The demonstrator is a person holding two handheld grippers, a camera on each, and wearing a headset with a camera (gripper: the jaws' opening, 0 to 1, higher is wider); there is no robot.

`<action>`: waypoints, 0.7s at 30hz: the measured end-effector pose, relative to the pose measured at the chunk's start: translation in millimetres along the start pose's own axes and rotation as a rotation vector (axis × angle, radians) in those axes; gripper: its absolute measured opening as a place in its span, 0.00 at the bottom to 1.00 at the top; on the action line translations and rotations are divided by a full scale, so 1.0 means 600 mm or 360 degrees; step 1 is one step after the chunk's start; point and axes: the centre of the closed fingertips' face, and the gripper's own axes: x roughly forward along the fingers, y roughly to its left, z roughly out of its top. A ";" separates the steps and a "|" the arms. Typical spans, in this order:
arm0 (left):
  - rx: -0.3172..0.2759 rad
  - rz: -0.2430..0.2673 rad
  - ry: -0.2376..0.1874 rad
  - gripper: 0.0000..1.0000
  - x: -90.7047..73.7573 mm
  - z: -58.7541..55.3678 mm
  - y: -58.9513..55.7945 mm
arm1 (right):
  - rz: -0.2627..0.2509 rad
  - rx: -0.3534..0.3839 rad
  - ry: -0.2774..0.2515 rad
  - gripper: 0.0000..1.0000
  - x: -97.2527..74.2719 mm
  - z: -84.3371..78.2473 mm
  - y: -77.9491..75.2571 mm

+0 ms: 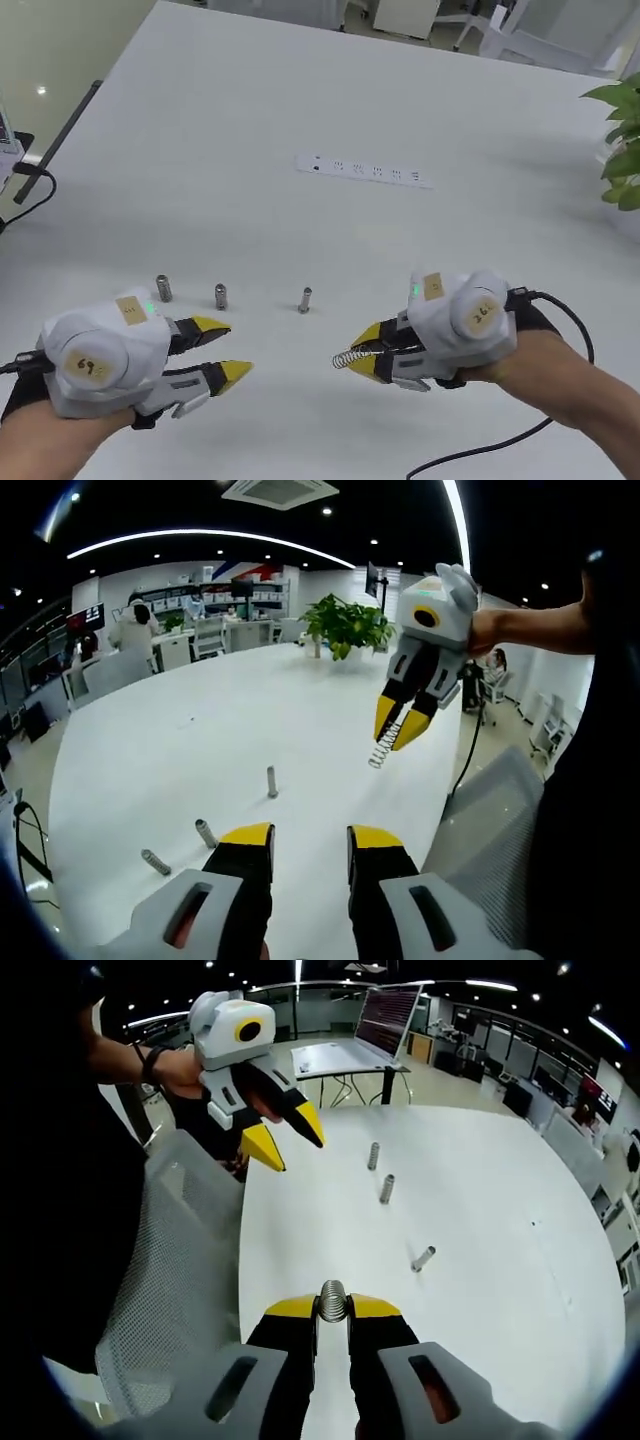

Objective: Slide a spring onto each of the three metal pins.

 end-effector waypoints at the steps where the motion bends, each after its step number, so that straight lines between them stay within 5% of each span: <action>1: -0.0011 0.0011 -0.0004 0.23 -0.002 -0.001 0.003 | -0.0009 0.0010 0.0003 0.09 0.000 -0.001 -0.004; 21: -0.0213 0.0296 -0.0034 0.34 -0.076 -0.048 0.086 | -0.0140 0.0096 0.0109 0.09 0.014 -0.009 -0.098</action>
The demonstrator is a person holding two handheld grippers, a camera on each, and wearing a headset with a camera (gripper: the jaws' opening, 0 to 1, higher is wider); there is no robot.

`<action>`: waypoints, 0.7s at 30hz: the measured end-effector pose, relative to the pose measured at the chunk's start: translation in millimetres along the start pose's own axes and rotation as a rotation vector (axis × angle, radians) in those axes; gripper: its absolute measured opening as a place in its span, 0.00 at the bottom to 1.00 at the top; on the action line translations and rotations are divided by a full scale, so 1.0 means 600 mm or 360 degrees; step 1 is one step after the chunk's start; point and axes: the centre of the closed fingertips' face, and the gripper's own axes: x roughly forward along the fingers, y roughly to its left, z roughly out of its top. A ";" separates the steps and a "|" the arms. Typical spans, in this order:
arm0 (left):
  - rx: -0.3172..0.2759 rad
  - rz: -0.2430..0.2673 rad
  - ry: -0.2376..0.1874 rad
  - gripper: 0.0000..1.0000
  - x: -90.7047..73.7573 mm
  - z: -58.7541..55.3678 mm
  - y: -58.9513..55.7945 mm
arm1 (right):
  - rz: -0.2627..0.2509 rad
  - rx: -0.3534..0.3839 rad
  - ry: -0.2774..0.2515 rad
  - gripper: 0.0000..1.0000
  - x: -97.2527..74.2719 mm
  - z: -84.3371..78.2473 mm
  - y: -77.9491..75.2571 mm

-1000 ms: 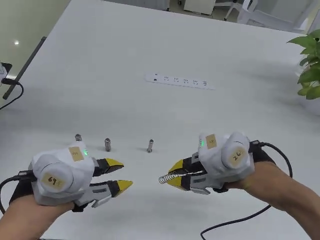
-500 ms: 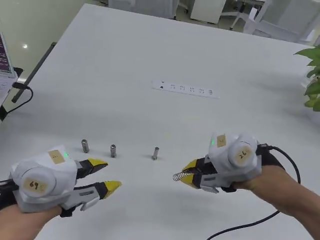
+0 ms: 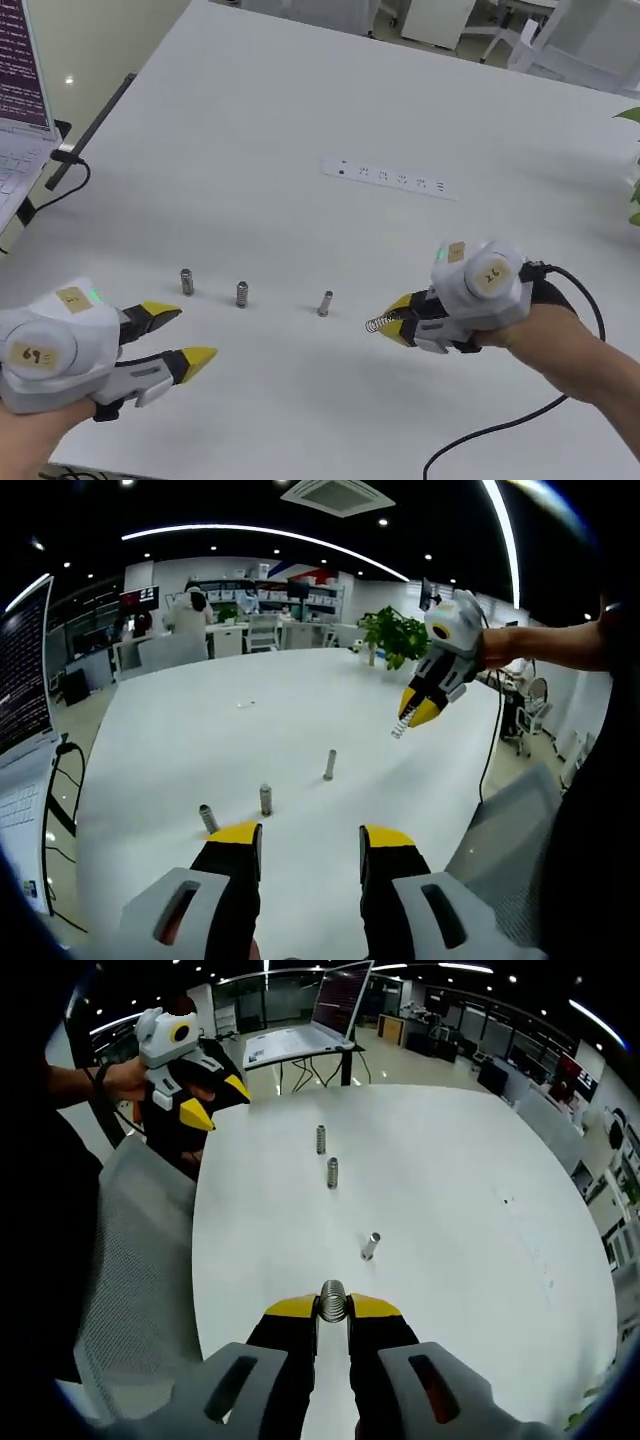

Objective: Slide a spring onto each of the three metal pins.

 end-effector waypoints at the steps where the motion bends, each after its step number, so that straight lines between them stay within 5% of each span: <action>1: -0.0006 0.0011 -0.0001 0.34 -0.002 -0.001 0.003 | -0.0001 -0.0006 0.0006 0.09 0.001 0.000 -0.002; 21: -0.0142 0.0194 -0.0017 0.44 -0.044 -0.024 0.055 | 0.0026 -0.0034 0.0056 0.09 0.067 0.037 -0.064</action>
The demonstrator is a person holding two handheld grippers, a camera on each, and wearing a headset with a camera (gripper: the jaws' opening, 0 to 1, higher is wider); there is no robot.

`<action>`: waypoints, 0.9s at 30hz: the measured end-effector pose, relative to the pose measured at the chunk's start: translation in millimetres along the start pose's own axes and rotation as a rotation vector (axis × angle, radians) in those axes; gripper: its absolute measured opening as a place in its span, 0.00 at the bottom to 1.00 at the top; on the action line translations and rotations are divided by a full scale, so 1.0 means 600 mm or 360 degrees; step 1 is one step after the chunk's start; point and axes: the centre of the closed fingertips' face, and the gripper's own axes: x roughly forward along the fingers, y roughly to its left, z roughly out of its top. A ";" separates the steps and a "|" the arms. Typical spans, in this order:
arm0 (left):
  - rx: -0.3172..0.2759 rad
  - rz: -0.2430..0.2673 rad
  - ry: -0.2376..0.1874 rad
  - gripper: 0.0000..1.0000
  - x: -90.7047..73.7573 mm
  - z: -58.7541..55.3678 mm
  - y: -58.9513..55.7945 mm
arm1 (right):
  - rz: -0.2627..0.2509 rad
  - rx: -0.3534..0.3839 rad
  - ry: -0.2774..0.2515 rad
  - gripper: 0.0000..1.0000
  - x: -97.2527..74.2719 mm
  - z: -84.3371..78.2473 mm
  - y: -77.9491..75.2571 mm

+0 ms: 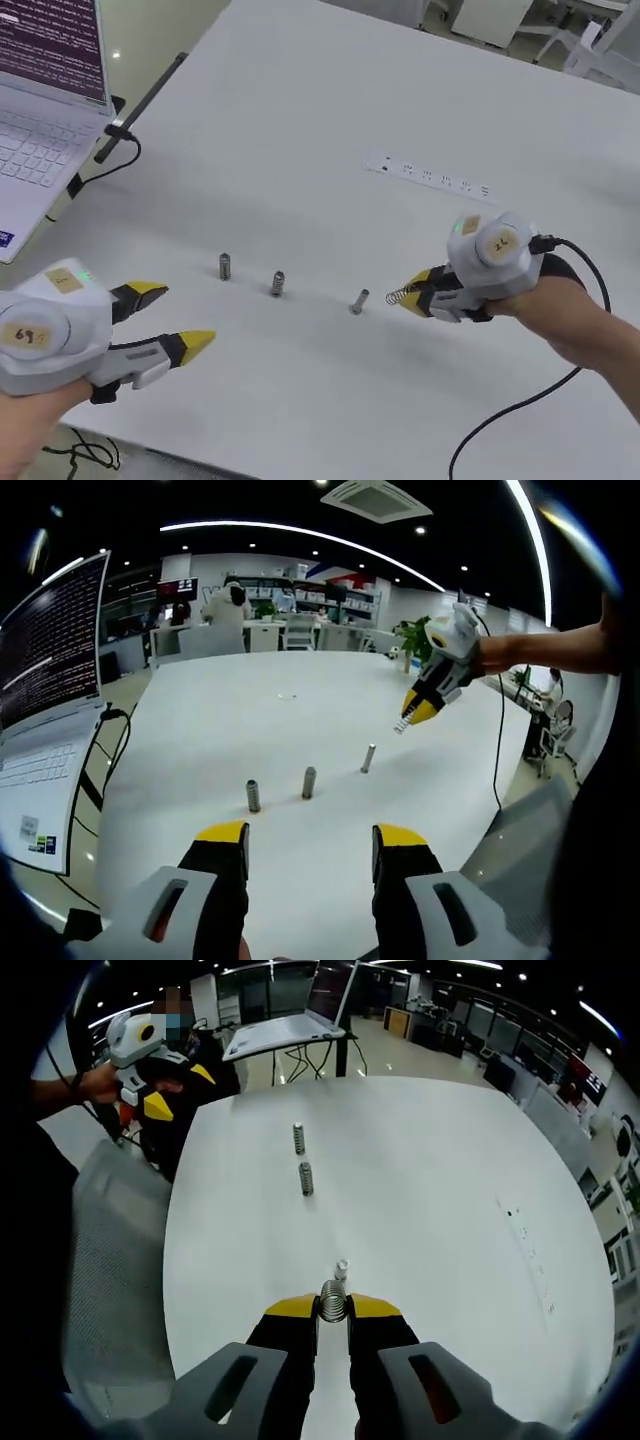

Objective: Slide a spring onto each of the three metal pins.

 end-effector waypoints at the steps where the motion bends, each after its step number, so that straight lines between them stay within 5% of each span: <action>1: -0.0009 0.0011 -0.0003 0.44 -0.002 0.000 0.003 | 0.0006 -0.0007 0.0005 0.09 0.005 0.002 -0.002; 27: -0.0096 0.0097 0.0018 0.45 -0.016 -0.015 0.041 | 0.0127 -0.0104 0.0123 0.09 0.082 0.007 -0.017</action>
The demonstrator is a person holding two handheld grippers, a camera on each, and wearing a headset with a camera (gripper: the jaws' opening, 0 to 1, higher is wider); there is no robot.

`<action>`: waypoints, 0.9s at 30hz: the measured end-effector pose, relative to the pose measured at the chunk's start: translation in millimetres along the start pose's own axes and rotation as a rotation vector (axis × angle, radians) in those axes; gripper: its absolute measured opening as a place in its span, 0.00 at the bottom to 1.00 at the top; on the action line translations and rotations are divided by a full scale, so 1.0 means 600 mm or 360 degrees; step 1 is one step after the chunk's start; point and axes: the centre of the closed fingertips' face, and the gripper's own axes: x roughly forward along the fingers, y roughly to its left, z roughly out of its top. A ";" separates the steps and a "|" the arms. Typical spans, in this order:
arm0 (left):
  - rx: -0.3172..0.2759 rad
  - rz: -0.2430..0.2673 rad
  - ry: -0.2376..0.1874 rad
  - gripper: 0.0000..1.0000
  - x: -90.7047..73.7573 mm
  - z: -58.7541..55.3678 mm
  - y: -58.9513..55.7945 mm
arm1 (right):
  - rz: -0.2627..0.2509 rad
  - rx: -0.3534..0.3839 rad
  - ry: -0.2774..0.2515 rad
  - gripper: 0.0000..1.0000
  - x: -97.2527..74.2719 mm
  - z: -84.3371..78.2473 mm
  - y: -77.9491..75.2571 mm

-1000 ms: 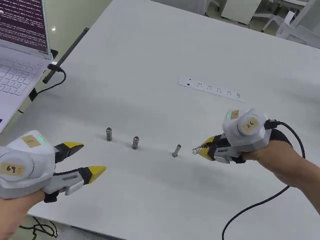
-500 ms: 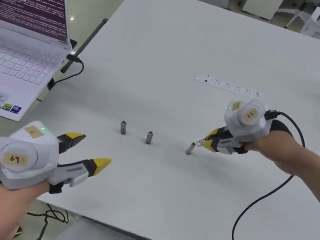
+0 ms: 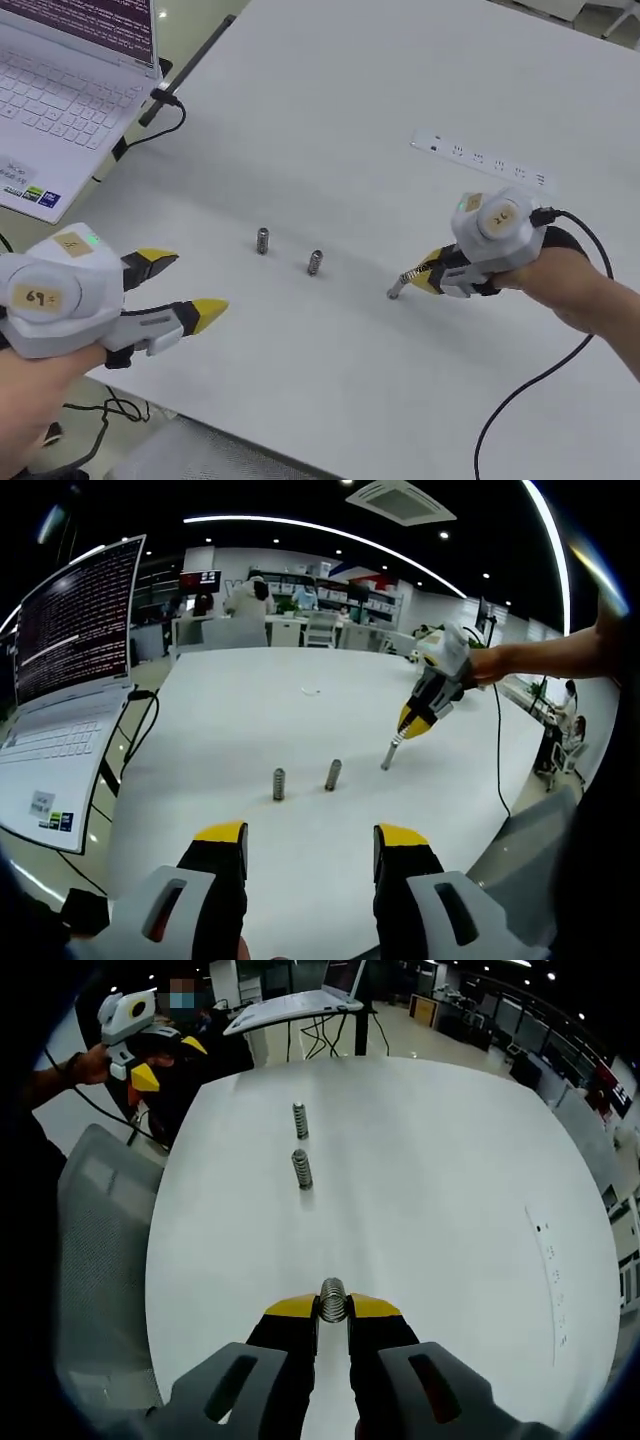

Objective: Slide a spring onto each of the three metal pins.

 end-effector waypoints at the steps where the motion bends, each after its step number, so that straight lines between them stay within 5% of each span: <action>1: -0.0001 -0.0001 0.0004 0.45 0.001 -0.001 0.000 | 0.0004 -0.0005 0.0003 0.09 0.003 0.001 0.000; 27: -0.0012 -0.0018 0.0031 0.45 0.008 -0.010 -0.005 | 0.0074 -0.0110 0.0109 0.09 0.062 -0.011 0.002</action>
